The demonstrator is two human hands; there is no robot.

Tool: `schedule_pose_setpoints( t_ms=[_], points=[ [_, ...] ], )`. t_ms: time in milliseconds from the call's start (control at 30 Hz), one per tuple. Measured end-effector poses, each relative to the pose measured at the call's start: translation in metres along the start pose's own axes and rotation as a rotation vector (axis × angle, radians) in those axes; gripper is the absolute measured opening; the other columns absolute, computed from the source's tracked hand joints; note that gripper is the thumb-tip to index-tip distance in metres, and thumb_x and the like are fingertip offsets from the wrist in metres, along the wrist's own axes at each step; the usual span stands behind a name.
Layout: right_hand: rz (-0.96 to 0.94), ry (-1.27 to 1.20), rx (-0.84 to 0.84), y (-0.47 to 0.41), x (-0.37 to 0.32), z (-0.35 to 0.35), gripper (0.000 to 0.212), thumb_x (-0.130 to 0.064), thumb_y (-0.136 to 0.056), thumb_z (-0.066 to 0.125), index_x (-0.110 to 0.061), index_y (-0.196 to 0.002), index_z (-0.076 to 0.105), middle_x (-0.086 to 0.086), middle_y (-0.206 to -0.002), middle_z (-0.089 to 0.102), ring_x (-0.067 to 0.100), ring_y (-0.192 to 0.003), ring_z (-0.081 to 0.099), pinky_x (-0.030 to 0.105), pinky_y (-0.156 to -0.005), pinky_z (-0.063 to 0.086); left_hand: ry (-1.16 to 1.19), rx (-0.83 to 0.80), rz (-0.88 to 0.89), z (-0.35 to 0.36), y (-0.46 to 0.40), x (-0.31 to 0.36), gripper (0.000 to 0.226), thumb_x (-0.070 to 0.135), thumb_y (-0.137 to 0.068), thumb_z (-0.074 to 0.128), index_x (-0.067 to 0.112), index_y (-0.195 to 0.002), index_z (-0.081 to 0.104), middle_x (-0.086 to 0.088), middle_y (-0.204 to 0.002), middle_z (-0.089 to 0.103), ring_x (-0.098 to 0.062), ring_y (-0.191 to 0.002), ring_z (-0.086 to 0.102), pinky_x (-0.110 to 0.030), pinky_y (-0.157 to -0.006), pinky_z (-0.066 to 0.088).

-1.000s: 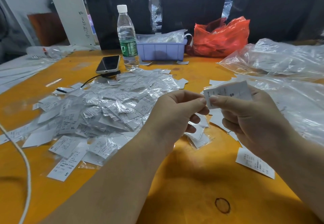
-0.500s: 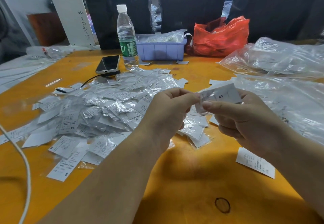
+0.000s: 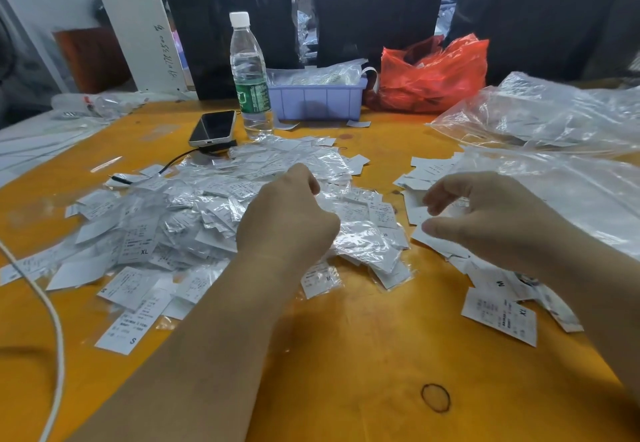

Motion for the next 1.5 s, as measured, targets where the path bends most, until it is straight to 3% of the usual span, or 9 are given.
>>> schedule_pose_setpoints(
  t_ms=[233,467,600,800,933,1067,1267,1367,1500],
  points=[
    [0.103,0.304,-0.203,0.001,0.000,0.012,0.051,-0.053,-0.075,0.074,-0.030,-0.120,0.064,-0.006,-0.134,0.049,0.014,-0.111,0.052,0.029,-0.083,0.040,0.067,-0.127,0.111,0.009,0.011,0.014,0.015,0.029,-0.079,0.065,0.032,-0.093,0.060,0.012,-0.083,0.057,-0.010,-0.079,0.059,-0.027,-0.062,0.047],
    [0.021,0.296,-0.096,0.001,-0.002,0.016,0.007,-0.036,-0.087,0.069,-0.031,-0.090,0.073,-0.007,-0.112,0.066,0.014,-0.095,0.060,0.029,-0.078,0.047,0.157,-0.206,0.131,0.013,0.015,0.016,0.008,0.030,-0.081,0.066,0.031,-0.087,0.062,0.010,-0.083,0.062,-0.012,-0.072,0.064,-0.032,-0.066,0.056],
    [-0.067,0.255,-0.023,0.002,-0.005,0.016,0.012,-0.027,-0.091,0.064,-0.030,-0.082,0.071,-0.007,-0.098,0.066,0.008,-0.081,0.057,0.023,-0.066,0.044,0.185,-0.210,0.144,0.013,0.016,0.019,0.002,0.030,-0.084,0.063,0.031,-0.086,0.063,0.010,-0.081,0.062,-0.011,-0.072,0.063,-0.028,-0.062,0.052],
    [-0.143,-0.337,0.151,0.004,-0.012,0.003,0.019,-0.022,-0.095,0.060,-0.020,-0.079,0.069,-0.011,-0.068,0.064,0.004,-0.041,0.044,0.016,-0.040,0.033,0.292,-0.207,0.135,0.015,0.014,0.021,0.009,0.036,-0.092,0.057,0.030,-0.088,0.063,0.012,-0.078,0.062,-0.006,-0.067,0.058,-0.018,-0.047,0.040],
    [-0.076,-0.698,0.044,0.005,-0.015,0.003,0.013,-0.016,-0.094,0.059,-0.010,-0.087,0.070,-0.009,-0.053,0.052,0.006,-0.041,0.034,0.019,-0.037,0.028,0.486,-0.329,0.109,0.019,0.013,0.022,0.019,0.046,-0.092,0.060,0.030,-0.102,0.062,0.013,-0.091,0.062,-0.002,-0.081,0.059,-0.021,-0.062,0.043],
    [-0.061,-0.794,-0.064,0.008,-0.019,0.008,0.014,-0.019,-0.087,0.063,-0.006,-0.088,0.068,-0.004,-0.049,0.045,0.008,-0.039,0.030,0.020,-0.036,0.025,0.702,-0.441,0.148,0.017,0.017,0.026,0.013,0.036,-0.085,0.068,0.023,-0.087,0.068,0.002,-0.079,0.067,-0.011,-0.072,0.063,-0.028,-0.063,0.047],
    [0.073,-1.004,-0.181,0.006,-0.022,0.009,0.019,-0.027,-0.088,0.058,-0.010,-0.092,0.063,0.004,-0.064,0.031,0.012,-0.050,0.028,0.025,-0.043,0.030,0.748,-0.381,0.168,0.017,0.017,0.025,0.006,0.017,-0.092,0.064,0.021,-0.089,0.067,0.007,-0.071,0.070,-0.003,-0.059,0.060,-0.015,-0.051,0.044],
    [0.045,-1.158,-0.182,0.003,-0.020,0.006,0.043,-0.009,-0.069,0.045,-0.004,-0.110,0.057,0.005,-0.067,0.039,0.014,-0.056,0.036,0.029,-0.051,0.035,0.768,-0.365,0.126,0.017,0.016,0.024,0.006,0.017,-0.091,0.065,0.021,-0.096,0.065,0.006,-0.072,0.071,-0.002,-0.057,0.060,-0.015,-0.050,0.044],
    [-0.024,-1.034,-0.103,0.003,-0.020,0.005,0.046,0.020,-0.083,0.049,-0.008,-0.119,0.053,0.005,-0.070,0.055,0.017,-0.059,0.051,0.029,-0.054,0.048,0.763,-0.355,0.139,0.017,0.018,0.025,0.007,0.016,-0.090,0.065,0.022,-0.094,0.065,0.005,-0.072,0.072,-0.005,-0.057,0.060,-0.020,-0.053,0.048]
  ],
)
Point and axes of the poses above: each hand's wrist, its own y-axis away from the middle knuckle, its own z-axis out of the palm, x = y × z, the point moved 2 cm from there along -y, towards the middle knuckle
